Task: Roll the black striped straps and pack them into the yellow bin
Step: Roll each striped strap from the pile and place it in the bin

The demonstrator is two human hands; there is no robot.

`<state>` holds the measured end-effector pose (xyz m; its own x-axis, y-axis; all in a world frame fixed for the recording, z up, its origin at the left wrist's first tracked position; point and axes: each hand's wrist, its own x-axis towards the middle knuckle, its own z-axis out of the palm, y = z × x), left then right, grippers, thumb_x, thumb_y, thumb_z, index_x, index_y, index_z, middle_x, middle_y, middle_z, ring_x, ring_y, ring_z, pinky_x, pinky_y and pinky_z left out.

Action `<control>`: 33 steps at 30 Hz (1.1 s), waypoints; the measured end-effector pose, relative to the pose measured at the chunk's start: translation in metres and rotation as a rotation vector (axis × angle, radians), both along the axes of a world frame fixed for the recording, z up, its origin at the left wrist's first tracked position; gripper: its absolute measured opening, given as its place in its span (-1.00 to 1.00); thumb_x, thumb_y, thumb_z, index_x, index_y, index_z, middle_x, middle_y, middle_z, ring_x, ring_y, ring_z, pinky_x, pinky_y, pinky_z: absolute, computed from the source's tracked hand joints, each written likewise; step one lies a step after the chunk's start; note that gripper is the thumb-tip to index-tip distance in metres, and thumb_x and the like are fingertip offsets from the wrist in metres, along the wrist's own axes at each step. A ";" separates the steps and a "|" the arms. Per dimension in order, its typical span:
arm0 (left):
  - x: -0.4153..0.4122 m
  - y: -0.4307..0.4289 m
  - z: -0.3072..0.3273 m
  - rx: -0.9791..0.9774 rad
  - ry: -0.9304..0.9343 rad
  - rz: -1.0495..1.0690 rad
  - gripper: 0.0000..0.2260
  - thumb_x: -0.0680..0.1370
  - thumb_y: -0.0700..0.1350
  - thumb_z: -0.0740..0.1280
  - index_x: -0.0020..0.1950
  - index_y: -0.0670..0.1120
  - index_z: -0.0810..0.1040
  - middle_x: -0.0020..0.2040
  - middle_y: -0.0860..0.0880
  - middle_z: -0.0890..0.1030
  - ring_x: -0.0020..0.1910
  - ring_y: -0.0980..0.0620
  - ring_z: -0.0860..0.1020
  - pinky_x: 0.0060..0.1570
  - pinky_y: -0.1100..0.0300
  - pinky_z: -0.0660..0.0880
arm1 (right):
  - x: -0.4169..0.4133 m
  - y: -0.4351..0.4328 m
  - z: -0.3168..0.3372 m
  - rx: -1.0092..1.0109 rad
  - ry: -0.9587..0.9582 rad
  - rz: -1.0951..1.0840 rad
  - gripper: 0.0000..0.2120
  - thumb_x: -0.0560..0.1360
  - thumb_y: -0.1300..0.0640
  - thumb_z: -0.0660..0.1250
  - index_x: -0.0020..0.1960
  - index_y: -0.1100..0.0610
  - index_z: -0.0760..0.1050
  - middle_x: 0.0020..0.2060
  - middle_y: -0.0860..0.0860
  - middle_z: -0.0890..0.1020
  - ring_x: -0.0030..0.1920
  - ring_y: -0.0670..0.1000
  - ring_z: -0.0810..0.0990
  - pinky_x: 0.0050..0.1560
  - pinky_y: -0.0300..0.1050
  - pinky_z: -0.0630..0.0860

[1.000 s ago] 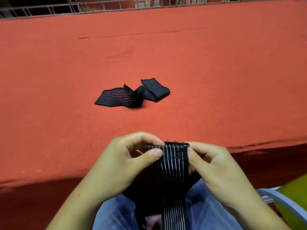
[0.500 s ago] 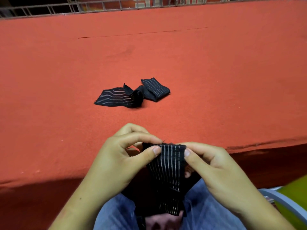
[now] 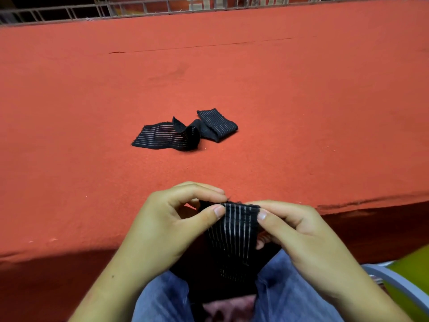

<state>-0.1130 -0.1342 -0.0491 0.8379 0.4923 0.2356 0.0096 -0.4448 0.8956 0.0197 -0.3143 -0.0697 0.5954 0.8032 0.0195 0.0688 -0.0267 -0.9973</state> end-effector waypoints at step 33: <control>0.002 -0.008 0.002 -0.092 -0.014 0.093 -0.88 0.38 0.01 0.49 -0.11 0.16 0.77 -0.16 0.16 0.75 -0.14 0.24 0.70 -0.09 0.41 0.53 | -0.010 0.006 0.007 0.110 -0.025 -0.119 -0.81 0.52 0.12 0.38 0.03 0.04 0.76 -0.04 -0.09 0.79 0.04 -0.14 0.74 0.03 -0.37 0.54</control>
